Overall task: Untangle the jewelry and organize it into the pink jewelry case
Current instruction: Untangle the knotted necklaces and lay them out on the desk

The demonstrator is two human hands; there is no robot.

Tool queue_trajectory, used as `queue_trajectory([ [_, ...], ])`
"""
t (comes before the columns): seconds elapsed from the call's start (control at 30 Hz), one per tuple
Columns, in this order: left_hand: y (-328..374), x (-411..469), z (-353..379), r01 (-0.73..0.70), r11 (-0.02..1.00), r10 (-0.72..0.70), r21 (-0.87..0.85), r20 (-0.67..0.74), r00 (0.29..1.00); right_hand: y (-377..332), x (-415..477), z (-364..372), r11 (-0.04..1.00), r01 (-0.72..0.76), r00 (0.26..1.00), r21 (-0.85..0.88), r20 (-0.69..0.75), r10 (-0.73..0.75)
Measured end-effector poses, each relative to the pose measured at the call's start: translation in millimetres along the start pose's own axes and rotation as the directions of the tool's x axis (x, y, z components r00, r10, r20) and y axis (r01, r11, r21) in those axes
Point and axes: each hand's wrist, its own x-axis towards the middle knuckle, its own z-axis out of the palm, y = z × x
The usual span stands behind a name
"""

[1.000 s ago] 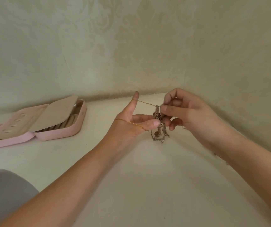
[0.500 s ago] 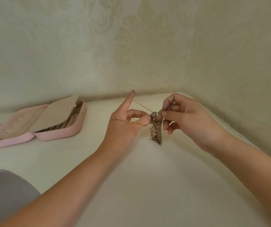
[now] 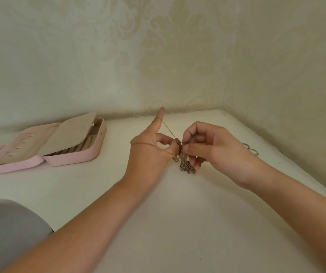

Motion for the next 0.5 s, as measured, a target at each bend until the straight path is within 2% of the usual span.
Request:
queue_trajectory([
  [0.1,-0.9,0.8,-0.6,-0.031,0.999,0.032,0.025,-0.036,0.999,-1.7,-0.3,1.6,0.999,-0.009,1.0,0.05,-0.007,0.009],
  [0.23,-2.3,5.9,-7.0,0.047,0.992,-0.05,-0.114,-0.024,0.998,-4.6,0.3,-1.7,0.989,-0.038,0.994,0.145,-0.098,0.053],
  [0.3,-1.7,8.1,-7.8,0.12,0.972,-0.112,-0.2,0.051,0.992,-2.7,1.4,-5.8,0.989,-0.075,0.981,0.126,-0.168,0.095],
  [0.43,-1.1,5.8,-1.4,0.244,0.911,-0.138,-0.333,0.314,0.94,3.7,4.7,-8.6,0.982,-0.188,0.944,0.028,-0.271,0.188],
  [0.5,-1.0,6.1,0.9,0.268,0.87,-0.125,-0.413,0.34,0.932,4.5,5.3,-8.7,0.974,-0.222,0.932,0.036,-0.284,0.223],
])
